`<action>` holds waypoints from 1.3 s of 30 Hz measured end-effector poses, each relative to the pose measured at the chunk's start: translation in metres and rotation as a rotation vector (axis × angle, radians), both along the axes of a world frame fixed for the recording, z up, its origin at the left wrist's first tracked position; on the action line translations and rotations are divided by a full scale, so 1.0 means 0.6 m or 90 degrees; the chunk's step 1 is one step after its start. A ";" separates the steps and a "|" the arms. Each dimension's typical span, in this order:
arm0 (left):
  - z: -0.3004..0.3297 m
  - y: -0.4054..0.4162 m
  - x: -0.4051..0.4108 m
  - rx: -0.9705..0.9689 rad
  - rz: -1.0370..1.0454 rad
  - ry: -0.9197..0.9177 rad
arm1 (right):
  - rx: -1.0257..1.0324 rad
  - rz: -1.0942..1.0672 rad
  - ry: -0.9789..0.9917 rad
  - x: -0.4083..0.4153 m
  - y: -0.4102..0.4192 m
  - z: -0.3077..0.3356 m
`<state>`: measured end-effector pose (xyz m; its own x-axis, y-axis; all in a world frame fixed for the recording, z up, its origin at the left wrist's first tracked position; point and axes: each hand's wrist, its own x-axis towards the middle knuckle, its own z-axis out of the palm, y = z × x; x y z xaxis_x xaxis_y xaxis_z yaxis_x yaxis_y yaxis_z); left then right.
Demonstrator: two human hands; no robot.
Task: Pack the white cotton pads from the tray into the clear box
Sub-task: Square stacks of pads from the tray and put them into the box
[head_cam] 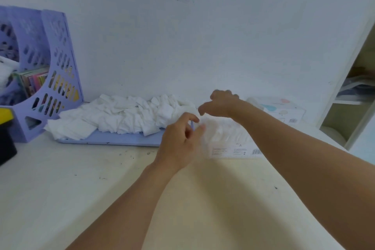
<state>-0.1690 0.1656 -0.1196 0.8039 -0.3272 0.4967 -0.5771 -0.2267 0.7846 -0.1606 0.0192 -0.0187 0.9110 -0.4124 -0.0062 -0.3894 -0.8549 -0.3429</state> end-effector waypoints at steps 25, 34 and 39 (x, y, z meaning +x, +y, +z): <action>-0.041 0.402 0.203 -0.106 0.468 0.175 | 0.028 0.403 0.002 0.124 0.435 -0.151; -0.023 0.387 0.140 -0.212 0.413 0.064 | 0.275 0.381 -0.256 0.090 0.406 -0.147; 0.042 0.294 0.073 -0.359 0.066 0.253 | 0.376 0.378 -0.270 0.023 0.273 -0.070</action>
<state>-0.1251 0.3418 -0.0944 0.9730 -0.0176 0.2302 -0.2195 0.2390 0.9459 -0.1469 0.1832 -0.0609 0.9454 0.0850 0.3146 0.3118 -0.5161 -0.7977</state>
